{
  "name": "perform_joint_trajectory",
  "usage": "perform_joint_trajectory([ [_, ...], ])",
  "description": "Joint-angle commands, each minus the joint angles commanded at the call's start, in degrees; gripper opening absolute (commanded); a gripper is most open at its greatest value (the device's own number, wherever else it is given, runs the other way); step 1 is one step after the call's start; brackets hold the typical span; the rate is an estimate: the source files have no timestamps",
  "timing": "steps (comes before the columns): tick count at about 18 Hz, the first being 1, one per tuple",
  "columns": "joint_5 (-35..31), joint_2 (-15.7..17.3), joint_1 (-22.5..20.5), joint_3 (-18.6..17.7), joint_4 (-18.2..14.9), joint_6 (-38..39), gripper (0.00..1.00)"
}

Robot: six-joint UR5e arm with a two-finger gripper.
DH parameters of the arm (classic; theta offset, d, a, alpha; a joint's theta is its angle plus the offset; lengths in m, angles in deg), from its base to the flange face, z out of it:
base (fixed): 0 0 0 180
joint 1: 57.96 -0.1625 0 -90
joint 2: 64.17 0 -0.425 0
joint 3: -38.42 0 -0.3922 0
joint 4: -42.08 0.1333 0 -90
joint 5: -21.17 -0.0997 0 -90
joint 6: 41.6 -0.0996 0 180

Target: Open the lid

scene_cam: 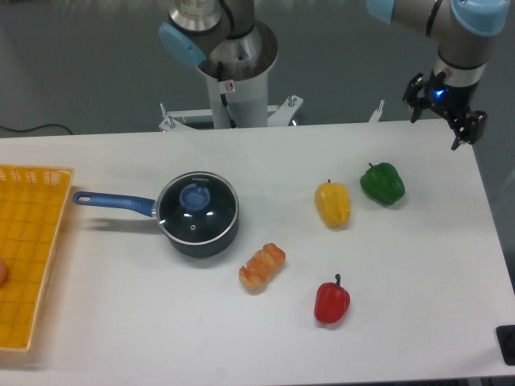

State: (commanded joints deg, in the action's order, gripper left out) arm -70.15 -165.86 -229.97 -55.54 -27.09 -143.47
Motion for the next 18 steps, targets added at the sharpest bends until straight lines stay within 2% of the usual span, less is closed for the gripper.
perform_joint_trajectory([
  [7, 0.4, -0.3, 0.1, -0.3, 0.0, 0.1, 1.00],
  [15, 1.6, -0.4, 1.5, -1.4, 0.4, 8.8, 1.00],
  [18, 2.6, -0.4, 1.8, -1.2, 0.4, 9.7, 1.00],
])
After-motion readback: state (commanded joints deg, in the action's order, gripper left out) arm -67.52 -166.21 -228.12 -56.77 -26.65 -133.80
